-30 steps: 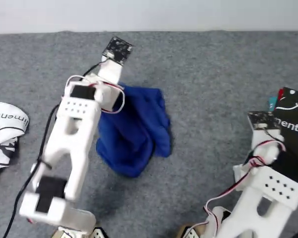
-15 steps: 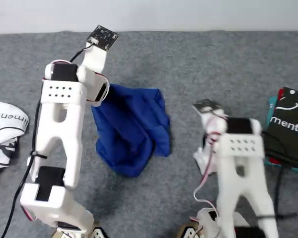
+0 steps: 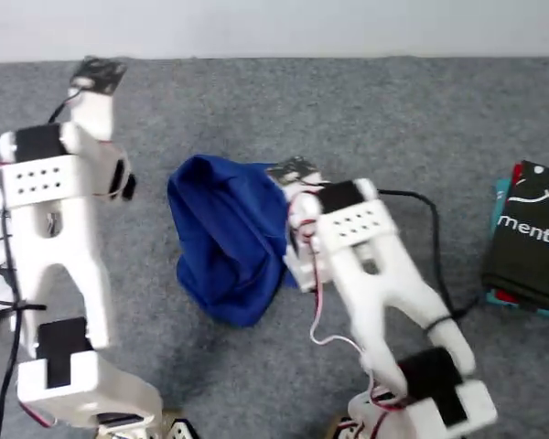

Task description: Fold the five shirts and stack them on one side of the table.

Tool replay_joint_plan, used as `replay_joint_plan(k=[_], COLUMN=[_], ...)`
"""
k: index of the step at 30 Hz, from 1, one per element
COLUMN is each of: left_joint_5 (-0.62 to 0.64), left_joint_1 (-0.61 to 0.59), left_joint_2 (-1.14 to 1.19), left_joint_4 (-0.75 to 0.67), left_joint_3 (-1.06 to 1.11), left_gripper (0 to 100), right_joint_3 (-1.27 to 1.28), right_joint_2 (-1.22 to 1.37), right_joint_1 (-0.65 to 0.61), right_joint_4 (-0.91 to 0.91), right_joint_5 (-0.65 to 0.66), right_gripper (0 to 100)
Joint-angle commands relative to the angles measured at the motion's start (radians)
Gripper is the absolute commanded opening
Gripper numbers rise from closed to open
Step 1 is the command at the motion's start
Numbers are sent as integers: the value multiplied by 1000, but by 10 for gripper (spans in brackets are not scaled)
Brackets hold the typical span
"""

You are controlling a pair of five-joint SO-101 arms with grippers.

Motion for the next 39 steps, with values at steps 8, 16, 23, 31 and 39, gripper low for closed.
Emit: replay_joint_plan(k=[8,16,23,31,39], left_joint_5=[-11,-11,-12,-15,-17], left_joint_1=[-78,-86,-69,35,224], left_joint_2=[-64,-57,-55,-64,-66], left_joint_4=[-103,-141,-144,-126,26], left_joint_3=[139,148,150,151,153], left_gripper=[152,152,152,152,152], right_joint_3=[-233,-413,-512,-535,-726], right_joint_2=[331,524,533,526,535], right_joint_1=[-64,84,249,294,323], right_joint_4=[-110,-74,-70,-2,133], right_joint_5=[-25,63,233,322,318], right_gripper=[270,47,35,35,7])
